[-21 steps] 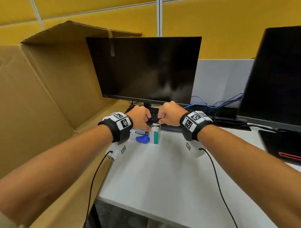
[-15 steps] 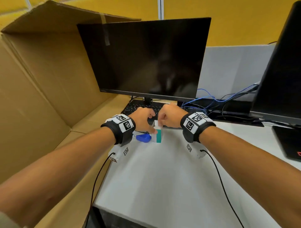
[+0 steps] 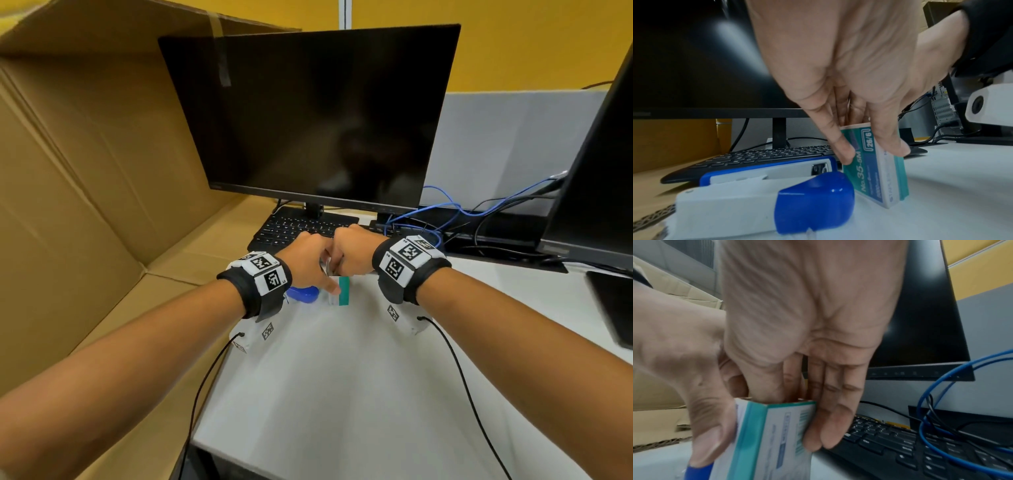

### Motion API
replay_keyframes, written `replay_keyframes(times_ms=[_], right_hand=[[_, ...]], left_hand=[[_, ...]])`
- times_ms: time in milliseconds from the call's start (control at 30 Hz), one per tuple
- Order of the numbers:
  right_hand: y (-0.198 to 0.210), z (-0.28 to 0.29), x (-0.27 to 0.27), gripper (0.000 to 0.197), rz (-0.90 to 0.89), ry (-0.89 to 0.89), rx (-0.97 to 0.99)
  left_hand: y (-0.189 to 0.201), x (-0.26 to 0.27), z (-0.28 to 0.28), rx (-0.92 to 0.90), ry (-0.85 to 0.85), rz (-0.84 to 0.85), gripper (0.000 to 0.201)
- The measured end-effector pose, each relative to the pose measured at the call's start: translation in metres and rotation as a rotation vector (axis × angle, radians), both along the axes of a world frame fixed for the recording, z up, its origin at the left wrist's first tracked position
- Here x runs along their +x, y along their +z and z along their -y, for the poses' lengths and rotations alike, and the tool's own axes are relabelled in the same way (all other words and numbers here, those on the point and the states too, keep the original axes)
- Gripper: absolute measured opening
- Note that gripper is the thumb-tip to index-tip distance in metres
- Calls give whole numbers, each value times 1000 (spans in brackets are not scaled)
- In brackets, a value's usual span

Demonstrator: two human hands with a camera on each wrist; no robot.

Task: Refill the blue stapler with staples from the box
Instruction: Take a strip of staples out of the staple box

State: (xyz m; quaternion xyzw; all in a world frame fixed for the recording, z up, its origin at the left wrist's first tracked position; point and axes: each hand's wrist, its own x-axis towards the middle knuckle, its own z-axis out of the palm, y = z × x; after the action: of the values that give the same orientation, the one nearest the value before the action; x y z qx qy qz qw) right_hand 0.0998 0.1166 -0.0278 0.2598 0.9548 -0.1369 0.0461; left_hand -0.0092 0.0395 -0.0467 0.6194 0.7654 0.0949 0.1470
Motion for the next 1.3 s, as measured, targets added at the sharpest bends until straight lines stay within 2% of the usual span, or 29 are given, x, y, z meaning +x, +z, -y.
replay_keyframes(times_ms=[133, 267, 367, 500, 700, 866, 1066, 1300], right_hand=[[8, 6, -3, 15, 29, -64, 58], [6, 7, -4, 22, 8, -100, 118], [4, 5, -1, 14, -5, -31, 60], [3, -1, 6, 19, 45, 109, 4], [8, 0, 0, 22, 140, 212, 135], [3, -3, 5, 16, 85, 272, 242], [4, -8, 8, 17, 77, 295, 189], [-2, -6, 6, 23, 86, 275, 166]], left_hand=[[2, 3, 0, -23, 15, -13, 62], [1, 4, -1, -28, 27, 3, 67], [-1, 1, 1, 17, 37, 53, 80], [-4, -4, 1, 58, 60, 124, 104], [-1, -3, -3, 33, 55, 146, 103], [-4, -5, 1, 51, 56, 153, 108], [-1, -2, 3, 48, 38, 158, 105], [-2, 0, 5, 34, 42, 177, 119]])
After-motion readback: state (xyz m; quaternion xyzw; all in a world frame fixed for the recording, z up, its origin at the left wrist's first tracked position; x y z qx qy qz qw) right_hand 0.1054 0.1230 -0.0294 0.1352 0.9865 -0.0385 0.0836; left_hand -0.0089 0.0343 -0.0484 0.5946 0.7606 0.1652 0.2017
